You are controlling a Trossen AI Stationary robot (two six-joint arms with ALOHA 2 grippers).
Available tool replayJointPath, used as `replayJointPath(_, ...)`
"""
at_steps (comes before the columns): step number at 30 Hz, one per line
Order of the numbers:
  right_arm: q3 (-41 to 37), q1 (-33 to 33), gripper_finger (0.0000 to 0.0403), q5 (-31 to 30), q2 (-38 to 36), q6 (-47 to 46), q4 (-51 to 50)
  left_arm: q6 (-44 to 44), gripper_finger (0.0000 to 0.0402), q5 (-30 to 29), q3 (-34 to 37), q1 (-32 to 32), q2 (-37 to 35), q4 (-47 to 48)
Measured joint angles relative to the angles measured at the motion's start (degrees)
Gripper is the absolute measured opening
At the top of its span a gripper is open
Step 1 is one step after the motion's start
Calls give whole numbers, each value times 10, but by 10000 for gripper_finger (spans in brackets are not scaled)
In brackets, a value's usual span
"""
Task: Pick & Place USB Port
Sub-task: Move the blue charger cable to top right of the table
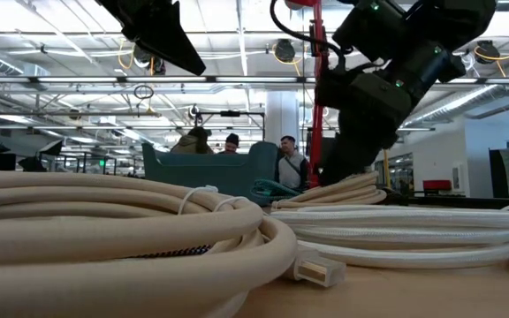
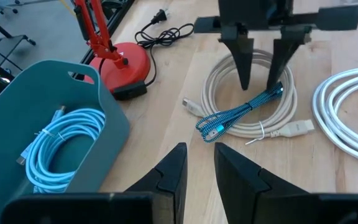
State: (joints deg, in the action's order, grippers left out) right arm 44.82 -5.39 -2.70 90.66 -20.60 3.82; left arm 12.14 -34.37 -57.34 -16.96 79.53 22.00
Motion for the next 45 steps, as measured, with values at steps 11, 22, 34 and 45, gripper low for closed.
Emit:
replayJointPath(11, 34, -3, 146, 6, 87, 5, 20, 3, 85, 1, 0, -1, 0, 0)
replayJointPath(22, 43, -3, 82, -6, 95, 7, 16, 2, 85, 4, 0, -1, 0, 4)
replayJointPath(34, 43, -3, 22, -113, 64, -6, 17, 1, 85, 10, 0, -1, 0, 4)
replayJointPath(45, 43, 11, 10, -205, -57, -2, -157, 0, 86, 11, 0, -1, 0, 4)
